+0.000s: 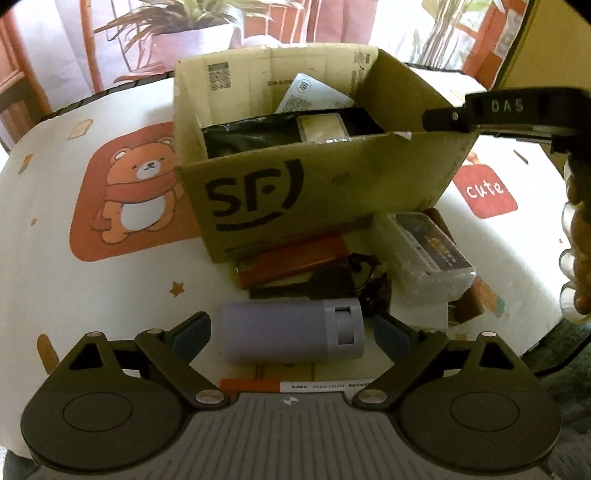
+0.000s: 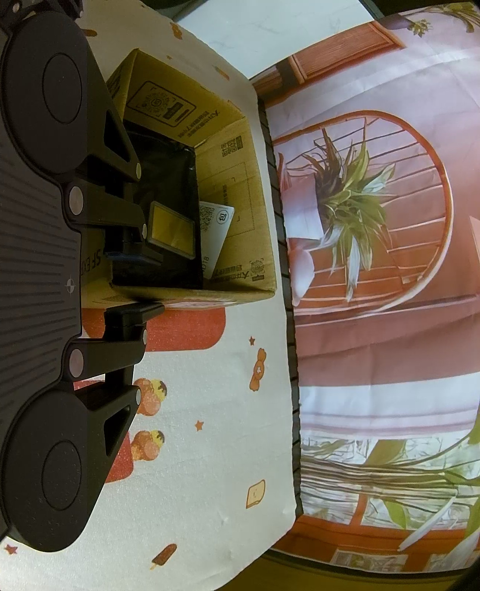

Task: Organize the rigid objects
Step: 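Move the left gripper down to the lavender cylinder in front of the box, then close the left gripper around the lavender cylinder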

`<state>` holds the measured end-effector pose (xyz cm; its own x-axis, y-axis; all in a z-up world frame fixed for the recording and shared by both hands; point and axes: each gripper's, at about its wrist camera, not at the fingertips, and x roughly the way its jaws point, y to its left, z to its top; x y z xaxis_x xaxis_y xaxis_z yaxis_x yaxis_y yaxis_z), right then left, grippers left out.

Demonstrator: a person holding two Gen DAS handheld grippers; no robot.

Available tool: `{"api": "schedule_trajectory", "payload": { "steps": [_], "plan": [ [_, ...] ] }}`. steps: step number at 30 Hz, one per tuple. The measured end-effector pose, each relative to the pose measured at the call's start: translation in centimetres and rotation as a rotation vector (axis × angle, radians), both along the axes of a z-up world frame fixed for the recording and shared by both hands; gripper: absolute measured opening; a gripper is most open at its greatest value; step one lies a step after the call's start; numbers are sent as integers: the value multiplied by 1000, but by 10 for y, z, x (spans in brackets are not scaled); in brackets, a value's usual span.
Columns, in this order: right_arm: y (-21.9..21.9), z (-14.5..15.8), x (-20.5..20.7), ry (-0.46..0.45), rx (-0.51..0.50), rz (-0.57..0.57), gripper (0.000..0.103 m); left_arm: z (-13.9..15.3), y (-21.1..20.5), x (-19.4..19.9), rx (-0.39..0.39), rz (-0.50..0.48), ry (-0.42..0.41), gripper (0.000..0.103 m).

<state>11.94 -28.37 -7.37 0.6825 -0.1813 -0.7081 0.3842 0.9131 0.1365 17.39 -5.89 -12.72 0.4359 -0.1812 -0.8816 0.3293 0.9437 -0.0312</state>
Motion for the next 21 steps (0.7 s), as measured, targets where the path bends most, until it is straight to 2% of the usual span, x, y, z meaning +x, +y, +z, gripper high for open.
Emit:
{"api": "schedule_trajectory", "payload": {
  "steps": [15,21],
  "plan": [
    [0,0,0,0,1,-1,21,-9,-3,6,38,14,38,96],
    [0,0,0,-1,1,-1,21,-9,-2,6,29,22,36,95]
  ]
}}
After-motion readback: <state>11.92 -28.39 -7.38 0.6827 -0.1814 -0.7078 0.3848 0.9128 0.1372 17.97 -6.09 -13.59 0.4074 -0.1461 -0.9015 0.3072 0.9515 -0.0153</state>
